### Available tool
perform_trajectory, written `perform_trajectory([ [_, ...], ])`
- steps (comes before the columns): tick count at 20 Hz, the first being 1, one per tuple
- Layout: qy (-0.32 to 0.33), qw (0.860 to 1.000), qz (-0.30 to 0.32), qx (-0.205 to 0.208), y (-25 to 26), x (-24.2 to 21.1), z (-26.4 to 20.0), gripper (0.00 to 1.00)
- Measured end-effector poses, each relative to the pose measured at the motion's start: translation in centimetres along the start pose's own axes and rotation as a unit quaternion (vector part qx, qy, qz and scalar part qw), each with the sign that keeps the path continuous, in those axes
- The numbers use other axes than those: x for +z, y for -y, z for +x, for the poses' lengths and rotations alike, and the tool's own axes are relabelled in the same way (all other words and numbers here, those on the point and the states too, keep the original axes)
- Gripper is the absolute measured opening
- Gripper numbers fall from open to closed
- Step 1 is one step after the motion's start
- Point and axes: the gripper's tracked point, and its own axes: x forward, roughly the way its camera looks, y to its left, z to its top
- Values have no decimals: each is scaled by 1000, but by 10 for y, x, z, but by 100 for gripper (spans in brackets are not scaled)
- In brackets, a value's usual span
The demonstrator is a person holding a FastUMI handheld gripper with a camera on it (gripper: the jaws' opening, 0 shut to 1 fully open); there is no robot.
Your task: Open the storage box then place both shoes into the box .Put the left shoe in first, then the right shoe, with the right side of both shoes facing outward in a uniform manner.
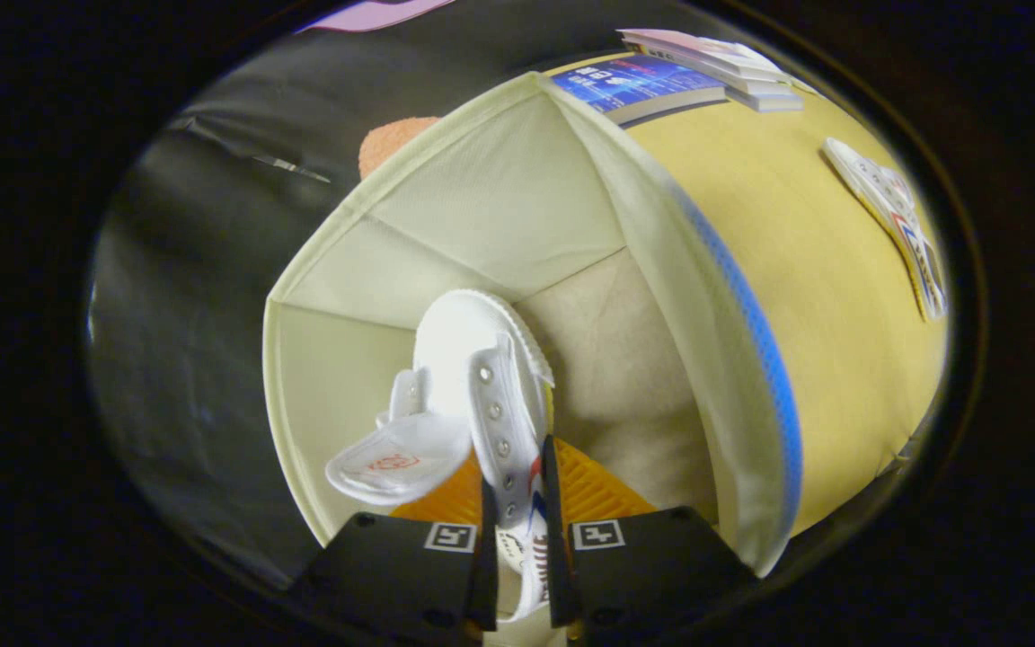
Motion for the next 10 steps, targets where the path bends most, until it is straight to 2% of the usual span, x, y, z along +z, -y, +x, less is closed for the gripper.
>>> perform_trajectory([
  [6, -34, 999, 2, 41, -9, -7, -11, 43],
  [8, -50, 995, 37, 83, -22, -7, -22, 48],
  [10, -55, 991, 66, 104, -25, -3, -36, 52],
])
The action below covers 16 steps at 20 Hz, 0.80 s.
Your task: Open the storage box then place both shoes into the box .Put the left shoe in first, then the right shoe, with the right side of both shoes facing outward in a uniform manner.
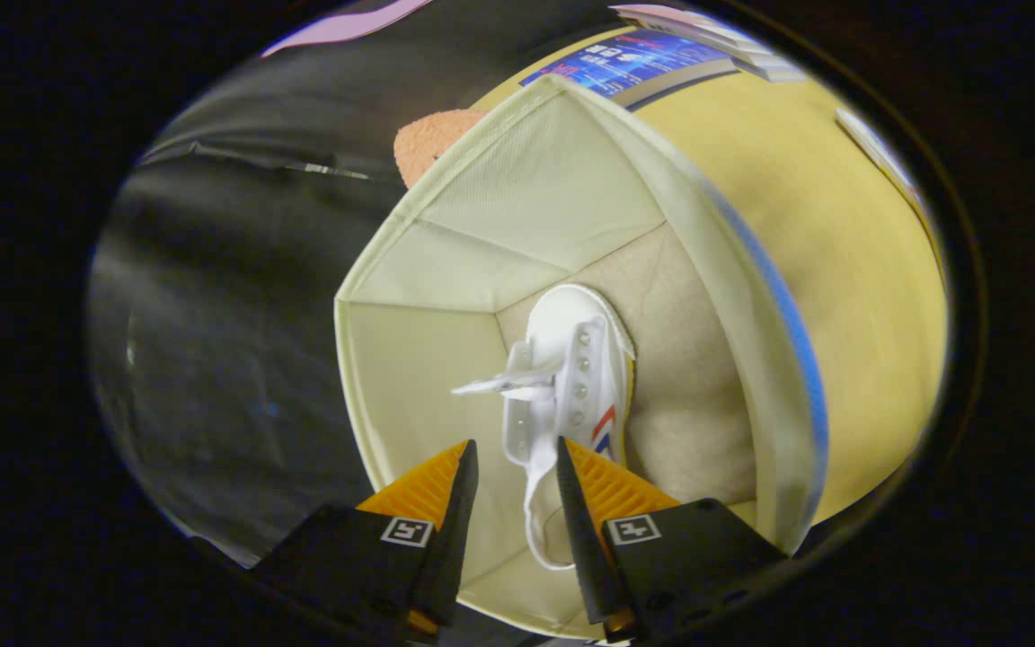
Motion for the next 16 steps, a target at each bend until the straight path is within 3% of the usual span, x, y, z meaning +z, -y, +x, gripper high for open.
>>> perform_trajectory([
  [4, 2, 999, 6, 44, -12, 9, -43, 56],
  [7, 23, 997, 20, 77, -16, 37, -61, 57],
  [9, 51, 993, 36, 99, -12, 70, -85, 64],
  [12, 94, 987, 65, 114, 13, 122, -139, 64],
  [13, 109, 985, 74, 115, 25, 142, -137, 64],
  [16, 153, 978, 98, 100, 77, 194, -172, 64],
])
